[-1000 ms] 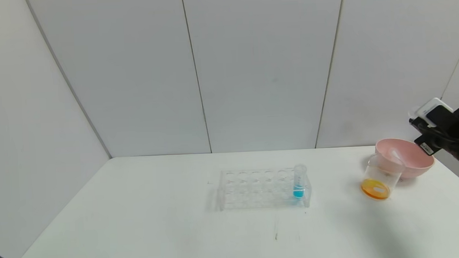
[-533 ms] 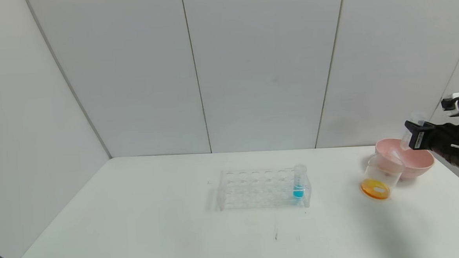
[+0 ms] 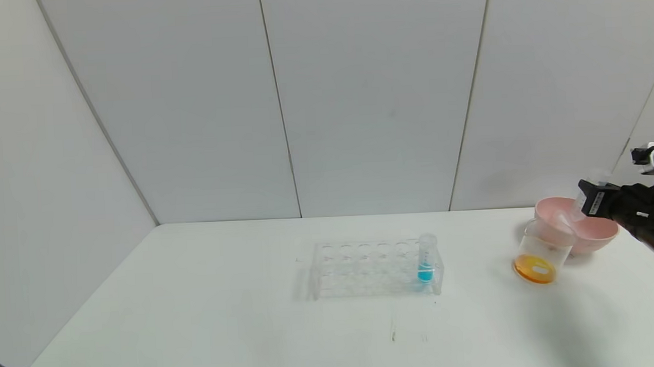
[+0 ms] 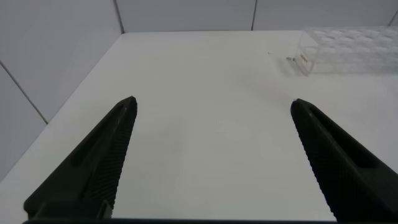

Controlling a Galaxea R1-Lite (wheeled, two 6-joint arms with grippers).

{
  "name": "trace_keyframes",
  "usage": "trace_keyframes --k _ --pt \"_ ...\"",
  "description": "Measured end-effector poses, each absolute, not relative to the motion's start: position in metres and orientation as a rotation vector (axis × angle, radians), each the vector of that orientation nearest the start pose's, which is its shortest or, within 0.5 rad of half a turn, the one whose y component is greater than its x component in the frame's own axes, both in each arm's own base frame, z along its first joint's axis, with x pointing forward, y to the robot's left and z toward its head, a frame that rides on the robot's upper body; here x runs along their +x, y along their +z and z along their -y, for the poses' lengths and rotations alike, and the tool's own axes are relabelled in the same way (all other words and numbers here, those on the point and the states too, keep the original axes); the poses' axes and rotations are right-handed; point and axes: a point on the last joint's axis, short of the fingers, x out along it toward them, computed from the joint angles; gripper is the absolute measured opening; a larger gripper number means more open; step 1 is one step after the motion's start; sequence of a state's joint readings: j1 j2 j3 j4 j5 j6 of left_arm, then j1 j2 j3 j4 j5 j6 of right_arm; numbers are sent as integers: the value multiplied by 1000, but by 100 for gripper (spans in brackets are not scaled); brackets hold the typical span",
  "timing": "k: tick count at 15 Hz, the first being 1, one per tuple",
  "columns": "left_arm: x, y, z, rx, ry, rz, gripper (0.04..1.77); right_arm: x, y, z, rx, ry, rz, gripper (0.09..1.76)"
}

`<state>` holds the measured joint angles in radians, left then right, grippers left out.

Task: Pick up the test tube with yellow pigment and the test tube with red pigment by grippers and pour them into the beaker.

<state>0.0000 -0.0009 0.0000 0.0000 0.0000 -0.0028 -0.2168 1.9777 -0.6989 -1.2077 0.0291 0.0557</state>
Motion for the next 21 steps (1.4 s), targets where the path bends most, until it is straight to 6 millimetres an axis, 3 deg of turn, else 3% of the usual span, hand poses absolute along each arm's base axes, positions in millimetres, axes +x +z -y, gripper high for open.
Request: trace_keyframes --k 4,7,10,12,15,17,21 --pt "-23 75 0 -3 0 1 176 339 114 77 67 -198 -85 112" --pt "-23 75 0 -3 0 1 176 337 121 77 67 -198 -65 131" --pt "-23 75 0 -3 0 1 176 329 150 74 57 -191 21 144" --pt "-23 75 0 -3 0 1 176 313 183 69 31 -184 113 150" --pt "-23 75 0 -3 0 1 176 272 235 60 -12 -180 214 156" --pt "-23 75 0 -3 0 1 176 231 265 50 -20 -180 218 160" --pt "-23 75 0 -3 0 1 176 123 301 25 -18 -172 217 164"
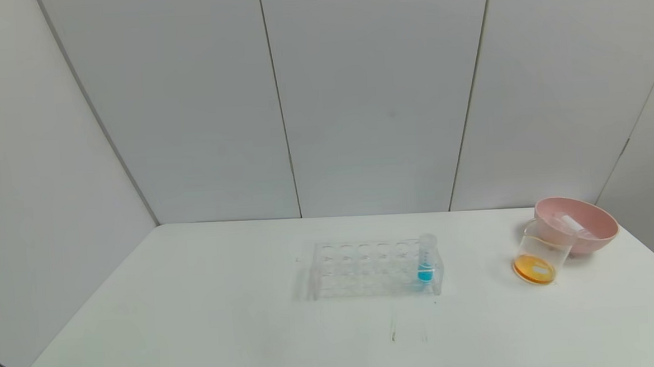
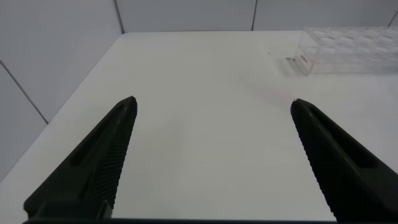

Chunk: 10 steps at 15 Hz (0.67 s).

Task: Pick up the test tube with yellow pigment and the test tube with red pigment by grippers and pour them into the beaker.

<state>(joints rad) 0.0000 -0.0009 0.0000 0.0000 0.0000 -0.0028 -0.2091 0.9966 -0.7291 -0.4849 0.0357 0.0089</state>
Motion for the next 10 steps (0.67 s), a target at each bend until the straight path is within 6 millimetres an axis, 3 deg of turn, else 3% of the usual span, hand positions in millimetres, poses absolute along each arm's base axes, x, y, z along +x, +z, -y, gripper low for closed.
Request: trace_keyframes --k 2,5,7,10 --pt "-23 75 0 -3 0 1 176 63 299 12 -12 -159 249 166" --pt "-23 75 0 -3 0 1 176 -12 275 -1 9 -177 300 167" --pt "-23 75 0 -2 0 1 176 -34 253 -1 52 -219 289 168" --pt "-23 75 0 -3 0 1 176 -45 228 0 66 -163 273 169"
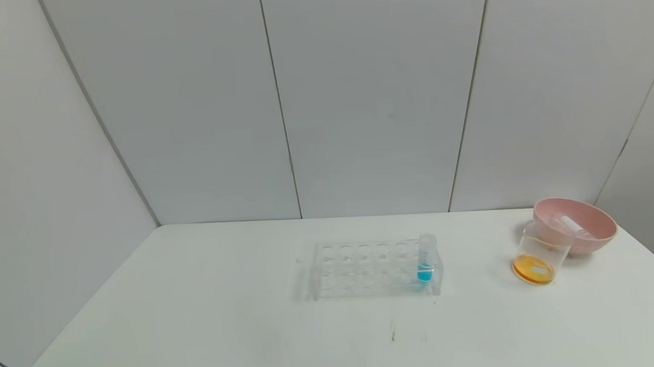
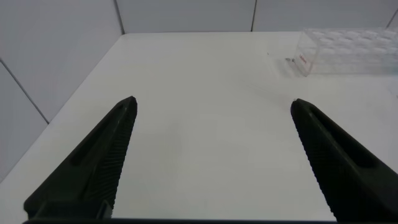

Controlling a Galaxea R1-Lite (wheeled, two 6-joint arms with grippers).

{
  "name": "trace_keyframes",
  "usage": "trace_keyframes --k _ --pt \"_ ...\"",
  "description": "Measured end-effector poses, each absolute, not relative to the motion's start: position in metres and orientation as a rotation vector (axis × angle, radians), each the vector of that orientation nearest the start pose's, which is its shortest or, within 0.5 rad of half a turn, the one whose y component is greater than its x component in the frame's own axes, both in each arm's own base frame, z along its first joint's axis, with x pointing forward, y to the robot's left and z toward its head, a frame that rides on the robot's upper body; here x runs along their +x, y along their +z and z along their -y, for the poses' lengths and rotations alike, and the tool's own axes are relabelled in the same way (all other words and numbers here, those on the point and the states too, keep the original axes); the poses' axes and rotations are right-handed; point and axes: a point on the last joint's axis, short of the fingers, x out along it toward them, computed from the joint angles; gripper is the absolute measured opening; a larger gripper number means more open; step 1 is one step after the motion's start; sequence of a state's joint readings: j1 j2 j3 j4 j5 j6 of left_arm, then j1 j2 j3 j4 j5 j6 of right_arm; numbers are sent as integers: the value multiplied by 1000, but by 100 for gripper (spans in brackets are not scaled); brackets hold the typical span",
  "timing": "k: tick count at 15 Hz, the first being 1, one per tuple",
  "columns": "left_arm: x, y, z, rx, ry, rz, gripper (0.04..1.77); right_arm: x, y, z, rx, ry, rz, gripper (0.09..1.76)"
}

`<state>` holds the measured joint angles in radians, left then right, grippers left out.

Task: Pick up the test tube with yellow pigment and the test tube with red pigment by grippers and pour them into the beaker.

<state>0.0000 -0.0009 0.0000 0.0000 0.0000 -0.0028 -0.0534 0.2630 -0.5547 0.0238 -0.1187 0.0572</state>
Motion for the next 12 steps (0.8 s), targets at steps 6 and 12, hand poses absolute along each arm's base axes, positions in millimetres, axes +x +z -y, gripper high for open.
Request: trace_keyframes --k 6,12 --pt "-23 75 0 -3 0 1 176 -25 130 2 56 -107 33 170" --pt "-23 75 0 -3 0 1 176 -23 79 0 -15 1 -32 170"
